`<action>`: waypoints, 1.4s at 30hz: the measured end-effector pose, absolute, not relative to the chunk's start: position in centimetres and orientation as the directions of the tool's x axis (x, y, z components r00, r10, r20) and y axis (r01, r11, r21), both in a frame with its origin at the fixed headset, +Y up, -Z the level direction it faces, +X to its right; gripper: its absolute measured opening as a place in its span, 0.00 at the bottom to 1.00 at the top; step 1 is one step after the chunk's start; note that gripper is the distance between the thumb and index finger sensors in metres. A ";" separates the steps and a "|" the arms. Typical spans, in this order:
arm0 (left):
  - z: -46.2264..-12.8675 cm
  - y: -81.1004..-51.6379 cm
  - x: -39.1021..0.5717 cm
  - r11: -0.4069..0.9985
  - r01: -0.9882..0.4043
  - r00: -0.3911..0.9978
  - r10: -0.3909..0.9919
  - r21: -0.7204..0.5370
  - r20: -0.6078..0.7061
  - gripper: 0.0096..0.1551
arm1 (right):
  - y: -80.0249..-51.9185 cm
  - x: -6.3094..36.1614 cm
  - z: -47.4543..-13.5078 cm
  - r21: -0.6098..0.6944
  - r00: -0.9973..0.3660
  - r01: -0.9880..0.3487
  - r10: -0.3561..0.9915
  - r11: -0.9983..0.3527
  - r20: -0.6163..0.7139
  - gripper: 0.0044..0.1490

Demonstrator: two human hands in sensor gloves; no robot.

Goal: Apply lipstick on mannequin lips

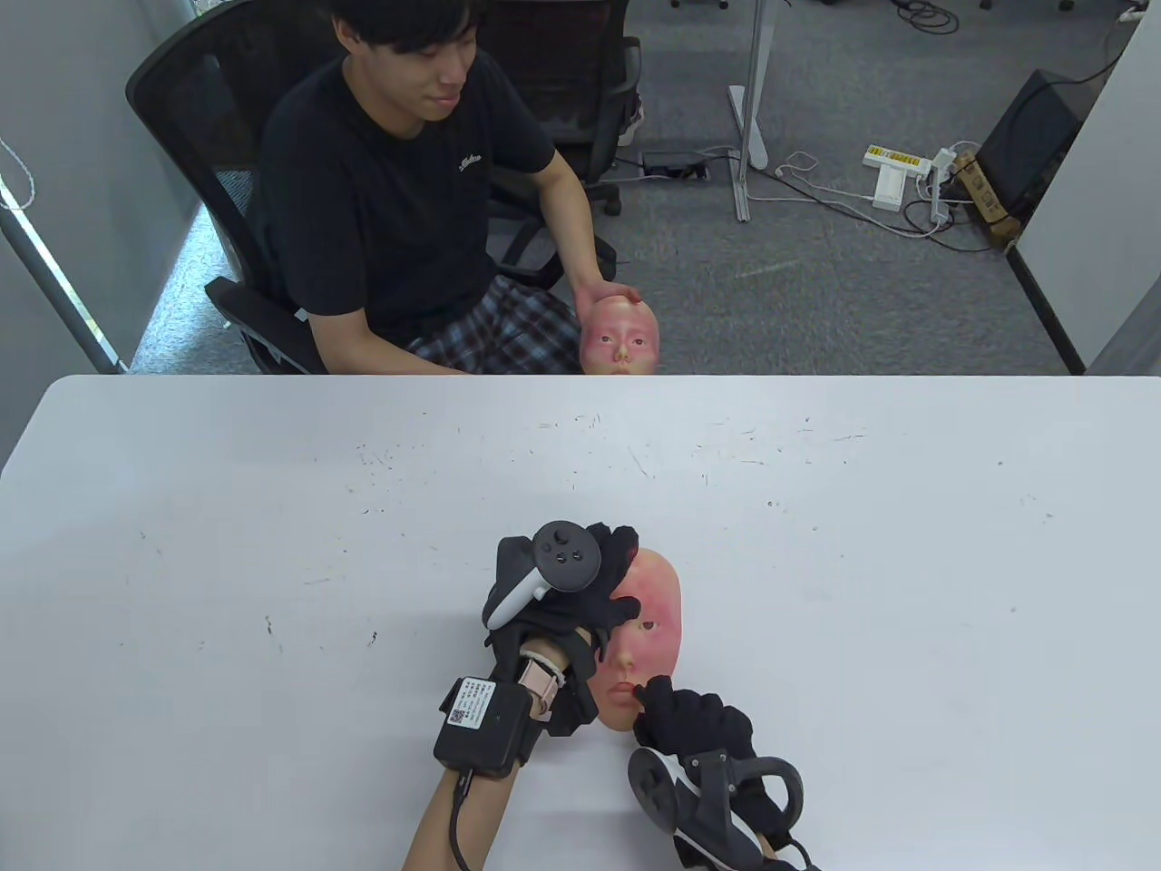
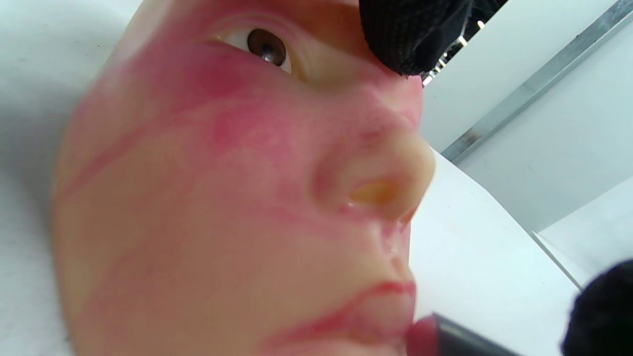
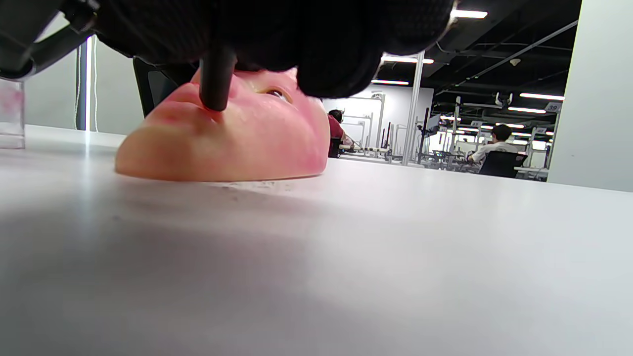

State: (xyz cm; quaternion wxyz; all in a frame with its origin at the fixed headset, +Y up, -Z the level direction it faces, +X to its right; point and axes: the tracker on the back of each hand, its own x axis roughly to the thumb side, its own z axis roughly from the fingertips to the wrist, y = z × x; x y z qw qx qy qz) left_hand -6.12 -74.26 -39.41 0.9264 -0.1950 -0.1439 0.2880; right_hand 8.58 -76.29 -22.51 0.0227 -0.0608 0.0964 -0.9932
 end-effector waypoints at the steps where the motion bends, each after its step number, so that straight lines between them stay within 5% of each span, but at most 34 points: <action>1: -39.4 -74.3 -6.1 0.758 -0.477 0.793 0.590 -0.445 0.154 0.50 | -76.3 8.6 -22.5 -0.181 -0.992 0.037 -0.059 -0.983 0.114 0.33; 9: -39.4 -74.3 -6.1 0.755 -0.476 0.791 0.592 -0.451 0.156 0.50 | -76.1 8.0 -22.0 -0.197 -0.980 -0.035 -0.005 -0.980 0.199 0.33; 18: -39.4 -74.3 -6.2 0.754 -0.473 0.791 0.591 -0.456 0.157 0.50 | -76.1 6.2 -22.0 -0.179 -0.964 0.078 -0.120 -0.981 0.236 0.32; 38: -39.4 -74.4 -6.3 0.748 -0.478 0.786 0.598 -0.459 0.156 0.50 | -76.2 8.7 -22.4 -0.103 -0.995 -0.004 -0.006 -0.995 0.102 0.32; 42: -39.4 -74.4 -6.3 0.746 -0.477 0.785 0.599 -0.465 0.157 0.50 | -76.1 8.1 -22.0 -0.140 -0.984 0.002 -0.027 -0.990 0.175 0.32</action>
